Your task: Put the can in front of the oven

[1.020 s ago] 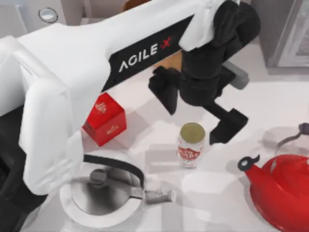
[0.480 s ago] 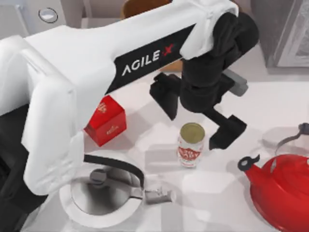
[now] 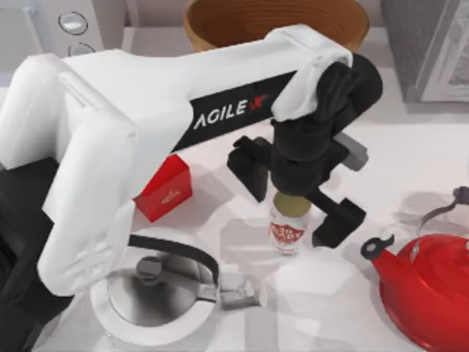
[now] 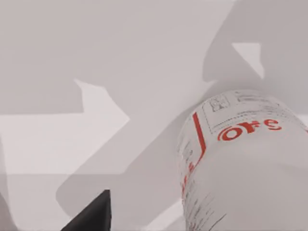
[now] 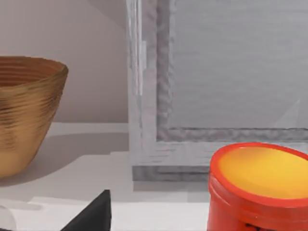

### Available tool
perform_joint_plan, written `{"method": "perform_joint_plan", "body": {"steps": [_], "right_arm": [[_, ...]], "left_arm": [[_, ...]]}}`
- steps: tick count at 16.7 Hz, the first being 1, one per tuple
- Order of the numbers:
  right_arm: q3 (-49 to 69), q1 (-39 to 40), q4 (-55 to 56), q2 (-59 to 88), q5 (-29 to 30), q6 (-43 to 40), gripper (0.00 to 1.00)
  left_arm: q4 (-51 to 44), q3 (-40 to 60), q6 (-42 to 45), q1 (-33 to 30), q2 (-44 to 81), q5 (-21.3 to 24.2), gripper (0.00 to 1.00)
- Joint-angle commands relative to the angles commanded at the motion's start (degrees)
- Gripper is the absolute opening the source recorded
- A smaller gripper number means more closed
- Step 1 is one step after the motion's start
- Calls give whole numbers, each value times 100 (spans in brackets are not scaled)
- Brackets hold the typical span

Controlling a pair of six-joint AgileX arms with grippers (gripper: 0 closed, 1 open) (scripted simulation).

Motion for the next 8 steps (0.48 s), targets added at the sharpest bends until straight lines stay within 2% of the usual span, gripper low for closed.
{"method": "perform_joint_plan", "body": {"steps": [1, 8], "right_arm": [[0, 0, 0, 0, 0, 0, 100], [0, 0, 0, 0, 0, 0, 100]], "left_arm": [[0, 0, 0, 0, 0, 0, 100], [0, 0, 0, 0, 0, 0, 47]]}}
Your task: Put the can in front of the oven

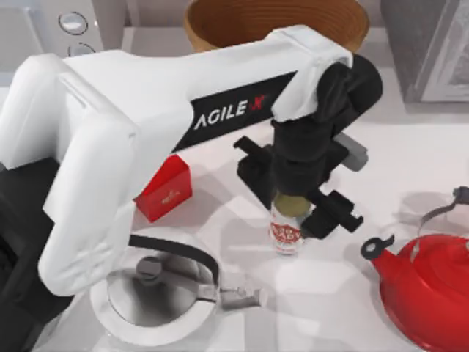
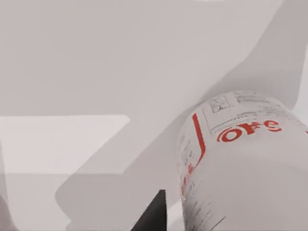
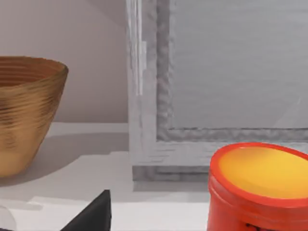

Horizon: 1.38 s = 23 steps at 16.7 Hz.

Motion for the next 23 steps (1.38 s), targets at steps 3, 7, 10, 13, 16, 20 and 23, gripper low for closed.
{"method": "perform_joint_plan", "body": {"steps": [3, 7, 10, 13, 16, 20, 23], "right_arm": [[0, 0, 0, 0, 0, 0, 100], [0, 0, 0, 0, 0, 0, 100], [0, 0, 0, 0, 0, 0, 100], [0, 0, 0, 0, 0, 0, 100], [0, 0, 0, 0, 0, 0, 100], [0, 0, 0, 0, 0, 0, 100], [0, 0, 0, 0, 0, 0, 100]], "left_arm": [[0, 0, 0, 0, 0, 0, 25], [0, 0, 0, 0, 0, 0, 0], [0, 0, 0, 0, 0, 0, 0], [0, 0, 0, 0, 0, 0, 0], [-22, 22, 5, 9, -5, 2, 0], [-461, 429, 0, 1, -19, 1, 0], [-815, 759, 1, -1, -54, 2, 0]]}}
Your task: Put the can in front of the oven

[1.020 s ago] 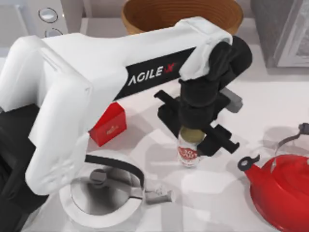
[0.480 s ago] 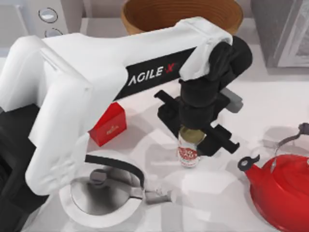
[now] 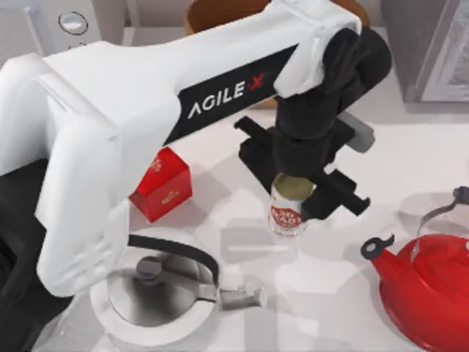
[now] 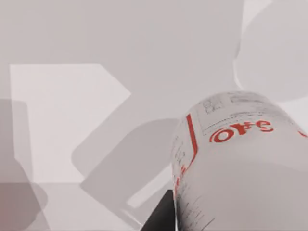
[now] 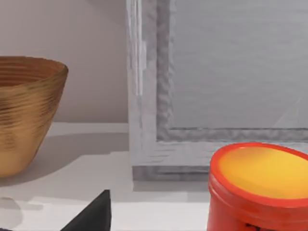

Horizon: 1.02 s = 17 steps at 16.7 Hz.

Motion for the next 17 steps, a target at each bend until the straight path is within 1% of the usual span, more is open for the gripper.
{"method": "perform_joint_plan", "body": {"steps": [5, 8, 10, 13, 15, 17], "right_arm": [[0, 0, 0, 0, 0, 0, 100], [0, 0, 0, 0, 0, 0, 100], [0, 0, 0, 0, 0, 0, 100], [0, 0, 0, 0, 0, 0, 100], [0, 0, 0, 0, 0, 0, 100], [0, 0, 0, 0, 0, 0, 100]], "left_arm": [[-33, 34, 4, 17, 18, 8, 0], [99, -29, -81, 391, -110, 261, 0], [237, -84, -146, 895, -326, 471, 0], [431, -259, -172, 1828, -765, 673, 0], [504, -430, -146, 2510, -1019, 695, 0], [523, -640, -100, 3238, -1156, 615, 0]]}}
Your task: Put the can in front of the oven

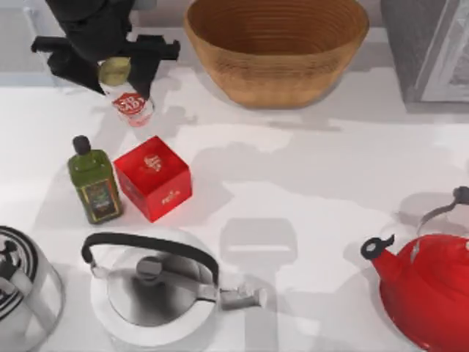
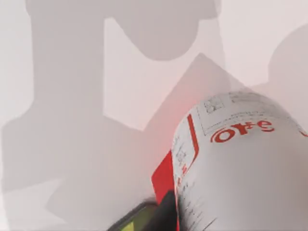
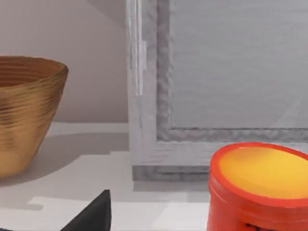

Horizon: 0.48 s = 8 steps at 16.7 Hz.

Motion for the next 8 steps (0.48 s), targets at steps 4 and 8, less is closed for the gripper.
{"method": "perform_joint_plan", "body": {"steps": [4, 8], "right_arm": [[0, 0, 0, 0, 0, 0, 100], [0, 0, 0, 0, 0, 0, 100]], "left_arm": [[-15, -614, 152, 1180, -29, -338, 0], [-61, -986, 294, 1472, 0, -631, 0]]}}
